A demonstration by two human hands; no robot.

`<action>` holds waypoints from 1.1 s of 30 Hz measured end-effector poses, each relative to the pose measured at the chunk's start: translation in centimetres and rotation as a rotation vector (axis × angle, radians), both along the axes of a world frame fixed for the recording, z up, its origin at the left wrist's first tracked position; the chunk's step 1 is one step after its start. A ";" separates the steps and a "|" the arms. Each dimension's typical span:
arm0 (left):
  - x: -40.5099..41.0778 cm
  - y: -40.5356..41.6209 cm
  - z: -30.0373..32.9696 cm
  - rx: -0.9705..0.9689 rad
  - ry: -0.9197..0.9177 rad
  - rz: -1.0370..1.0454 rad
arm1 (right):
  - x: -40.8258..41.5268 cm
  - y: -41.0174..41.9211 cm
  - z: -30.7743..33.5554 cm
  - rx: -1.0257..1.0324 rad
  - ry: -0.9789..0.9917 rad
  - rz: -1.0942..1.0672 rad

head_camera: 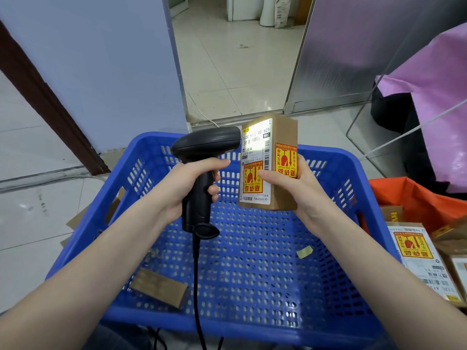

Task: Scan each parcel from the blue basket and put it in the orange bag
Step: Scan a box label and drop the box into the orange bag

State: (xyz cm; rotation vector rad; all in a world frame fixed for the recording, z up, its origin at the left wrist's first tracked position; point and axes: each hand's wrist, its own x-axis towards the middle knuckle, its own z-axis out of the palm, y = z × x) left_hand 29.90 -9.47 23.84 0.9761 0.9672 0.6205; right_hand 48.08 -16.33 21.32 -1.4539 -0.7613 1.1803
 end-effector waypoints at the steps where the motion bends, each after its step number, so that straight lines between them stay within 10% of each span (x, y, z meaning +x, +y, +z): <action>1: 0.0 0.0 0.0 -0.001 0.008 0.006 | 0.0 0.0 0.0 0.000 0.000 -0.002; 33: -0.6 0.6 0.0 -0.003 0.122 -0.040 | 0.1 0.0 0.2 -0.001 -0.009 -0.008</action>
